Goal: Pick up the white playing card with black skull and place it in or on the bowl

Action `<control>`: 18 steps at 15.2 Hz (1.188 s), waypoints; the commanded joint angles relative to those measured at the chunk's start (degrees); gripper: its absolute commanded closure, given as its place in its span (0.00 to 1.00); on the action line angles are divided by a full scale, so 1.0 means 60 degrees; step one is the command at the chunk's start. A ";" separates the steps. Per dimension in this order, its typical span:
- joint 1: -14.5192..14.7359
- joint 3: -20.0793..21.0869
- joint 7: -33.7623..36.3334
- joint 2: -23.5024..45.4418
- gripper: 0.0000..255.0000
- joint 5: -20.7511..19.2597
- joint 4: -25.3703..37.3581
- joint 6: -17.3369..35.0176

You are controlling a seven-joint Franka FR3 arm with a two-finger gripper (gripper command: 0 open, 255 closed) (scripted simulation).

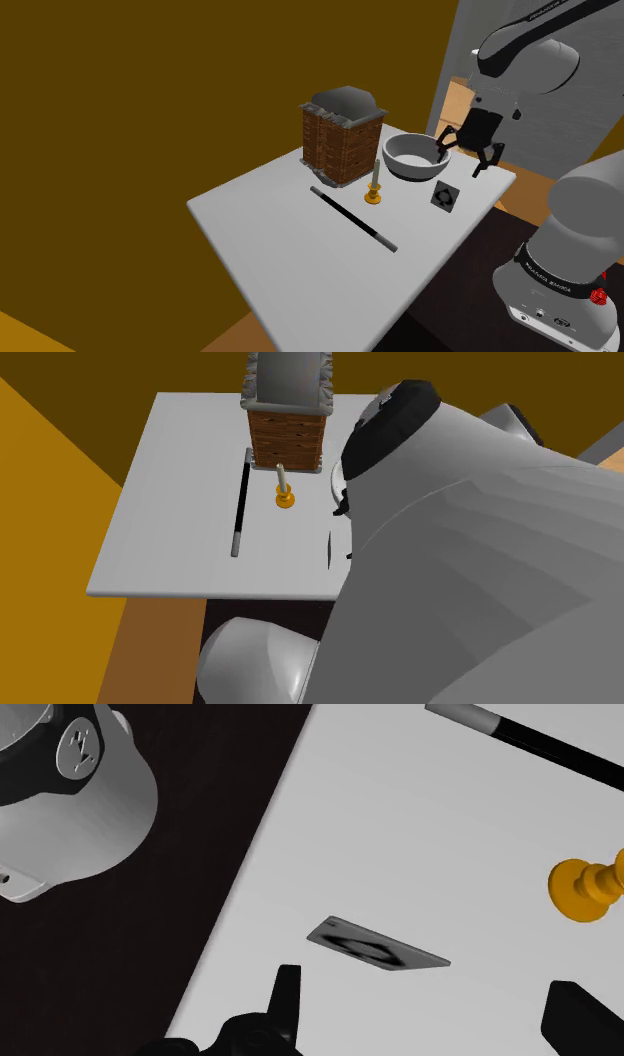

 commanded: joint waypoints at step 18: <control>0.0368 0.0109 -0.0151 0.0489 1.00 0.0694 -0.0848 0.1282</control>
